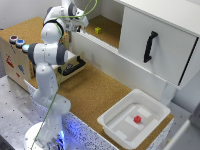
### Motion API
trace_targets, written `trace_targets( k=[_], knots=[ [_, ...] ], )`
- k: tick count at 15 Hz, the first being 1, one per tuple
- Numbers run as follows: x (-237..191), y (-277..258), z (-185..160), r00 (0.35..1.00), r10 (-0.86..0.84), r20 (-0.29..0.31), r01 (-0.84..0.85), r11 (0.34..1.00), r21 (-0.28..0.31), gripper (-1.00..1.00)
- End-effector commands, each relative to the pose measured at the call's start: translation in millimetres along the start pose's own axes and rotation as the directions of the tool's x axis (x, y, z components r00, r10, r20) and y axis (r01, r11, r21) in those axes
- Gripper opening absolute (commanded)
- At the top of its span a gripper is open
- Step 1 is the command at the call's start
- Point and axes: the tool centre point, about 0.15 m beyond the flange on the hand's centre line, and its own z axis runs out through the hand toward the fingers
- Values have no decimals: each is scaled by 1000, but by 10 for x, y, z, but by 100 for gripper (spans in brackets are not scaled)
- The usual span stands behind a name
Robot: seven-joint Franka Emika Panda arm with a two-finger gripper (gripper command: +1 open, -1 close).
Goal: Place the grasped yellow block inside the left cabinet
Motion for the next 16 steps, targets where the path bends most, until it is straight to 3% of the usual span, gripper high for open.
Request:
trace_targets(
  k=[1,3,6,10,13,14,16],
  knots=[
    [-970,-463,-373,979,-193,62,182,973,144,100],
    [-1204,-779,-433,951,-279,132,257,952,164,100],
    [-1444,-1297,-539,898,-390,204,367,919,145,100],
    [-1903,-1997,-617,871,-431,236,403,901,159,100],
    [-2102,-2306,-663,859,-464,215,440,885,149,100],
    [-2156,-2353,-689,854,-486,186,466,873,144,-100],
    [-2237,-2357,-682,834,-527,163,508,849,147,-100]
  ],
)
